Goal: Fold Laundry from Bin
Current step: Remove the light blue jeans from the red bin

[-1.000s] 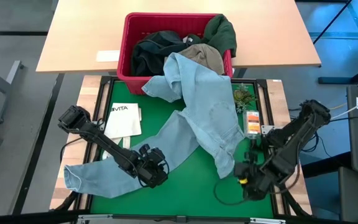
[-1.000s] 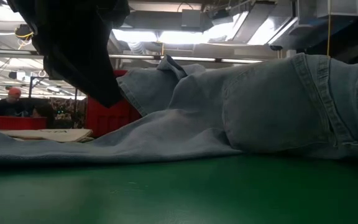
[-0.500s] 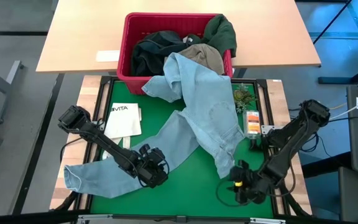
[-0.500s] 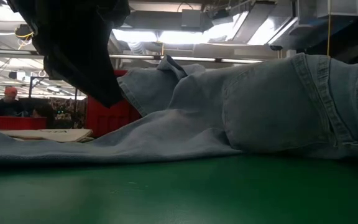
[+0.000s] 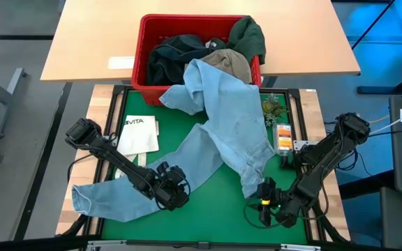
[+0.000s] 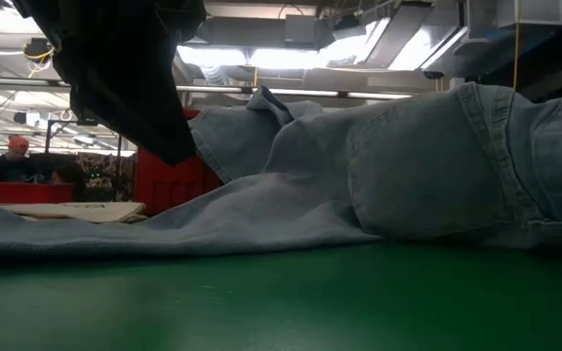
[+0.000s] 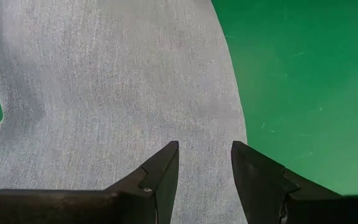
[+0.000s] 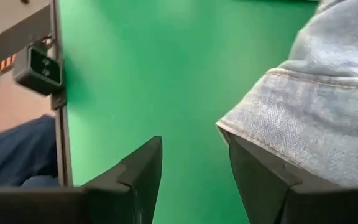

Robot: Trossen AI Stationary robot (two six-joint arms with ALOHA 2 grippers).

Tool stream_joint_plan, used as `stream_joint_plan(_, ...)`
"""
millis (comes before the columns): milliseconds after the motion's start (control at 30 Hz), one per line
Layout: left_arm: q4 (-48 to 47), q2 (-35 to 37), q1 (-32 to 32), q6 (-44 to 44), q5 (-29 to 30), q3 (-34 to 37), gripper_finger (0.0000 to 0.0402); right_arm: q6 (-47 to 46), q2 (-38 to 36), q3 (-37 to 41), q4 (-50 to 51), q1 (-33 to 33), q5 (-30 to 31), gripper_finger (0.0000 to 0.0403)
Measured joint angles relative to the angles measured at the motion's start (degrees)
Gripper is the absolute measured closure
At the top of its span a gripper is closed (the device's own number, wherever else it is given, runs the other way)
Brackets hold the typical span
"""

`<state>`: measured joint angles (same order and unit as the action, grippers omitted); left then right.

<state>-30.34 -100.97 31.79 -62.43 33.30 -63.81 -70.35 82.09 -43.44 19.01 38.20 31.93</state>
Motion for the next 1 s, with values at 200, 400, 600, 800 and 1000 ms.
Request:
stream_joint_plan(200, 0.1, 0.0, 0.0, 0.0, 0.0, 0.0, 0.026, -5.8, 4.5, 0.1, -0.6, -0.4, 0.5, 0.0217)
stream_joint_plan(400, 0.1, 0.0, 0.3, 0.0, 0.0, 0.0, 0.026, -4.7, 7.0, 0.1, -5.1, -0.3, -4.9, 0.0217)
stream_joint_plan(600, 0.1, 0.0, 0.3, 0.0, 0.0, 0.0, 0.026, -4.0, 9.0, 0.0, -6.1, -0.3, -0.4, 0.0217)
stream_joint_plan(800, 0.1, 0.0, 0.3, 0.0, 0.0, 0.0, 0.026, -2.8, 10.1, 0.0, -6.1, -0.3, 6.1, 0.0217)
stream_joint_plan(1000, 0.1, 0.0, 0.3, 0.0, 0.0, 0.0, 0.026, 2.9, 10.1, 0.0, -6.1, -0.3, 10.7, 0.0217)
